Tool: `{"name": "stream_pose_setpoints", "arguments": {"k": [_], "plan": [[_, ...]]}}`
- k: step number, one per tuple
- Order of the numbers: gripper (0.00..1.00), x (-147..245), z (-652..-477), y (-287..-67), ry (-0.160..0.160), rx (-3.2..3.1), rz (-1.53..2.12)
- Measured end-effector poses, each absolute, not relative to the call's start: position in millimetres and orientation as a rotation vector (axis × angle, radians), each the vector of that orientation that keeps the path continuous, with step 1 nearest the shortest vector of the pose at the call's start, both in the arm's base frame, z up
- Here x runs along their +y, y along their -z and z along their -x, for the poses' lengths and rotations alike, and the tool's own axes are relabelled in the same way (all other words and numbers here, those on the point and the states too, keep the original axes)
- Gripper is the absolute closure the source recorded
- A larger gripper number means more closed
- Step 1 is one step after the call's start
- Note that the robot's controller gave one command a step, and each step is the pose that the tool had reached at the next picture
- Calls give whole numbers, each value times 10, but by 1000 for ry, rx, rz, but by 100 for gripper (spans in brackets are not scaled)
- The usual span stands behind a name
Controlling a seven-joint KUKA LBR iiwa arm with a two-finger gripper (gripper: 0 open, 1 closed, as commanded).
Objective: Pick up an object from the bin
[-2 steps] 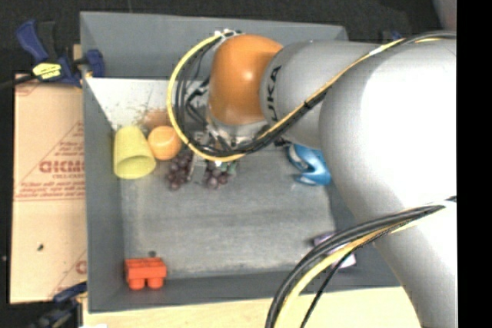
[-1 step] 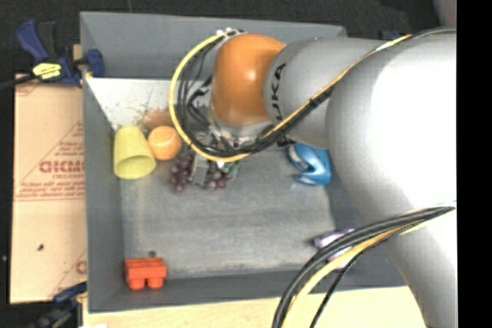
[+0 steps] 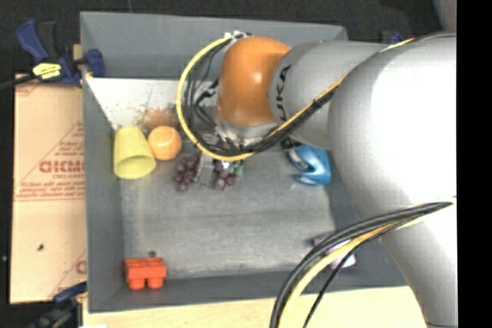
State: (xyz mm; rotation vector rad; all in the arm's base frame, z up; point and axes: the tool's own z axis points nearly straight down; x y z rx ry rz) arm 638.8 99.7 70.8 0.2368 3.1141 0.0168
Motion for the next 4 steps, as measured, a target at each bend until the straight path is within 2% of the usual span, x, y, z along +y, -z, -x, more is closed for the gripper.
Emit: {"name": "stream_pose_setpoints", "arguments": {"k": [1, 2, 3, 4], "plan": [[100, 1097, -6342, -851, -17, 3113, -216], [100, 933, -6432, -717, -21, 3105, -279], [100, 1001, -6415, -850, -19, 3103, -258], [100, 934, -6412, -1910, -20, 3108, -262]]}}
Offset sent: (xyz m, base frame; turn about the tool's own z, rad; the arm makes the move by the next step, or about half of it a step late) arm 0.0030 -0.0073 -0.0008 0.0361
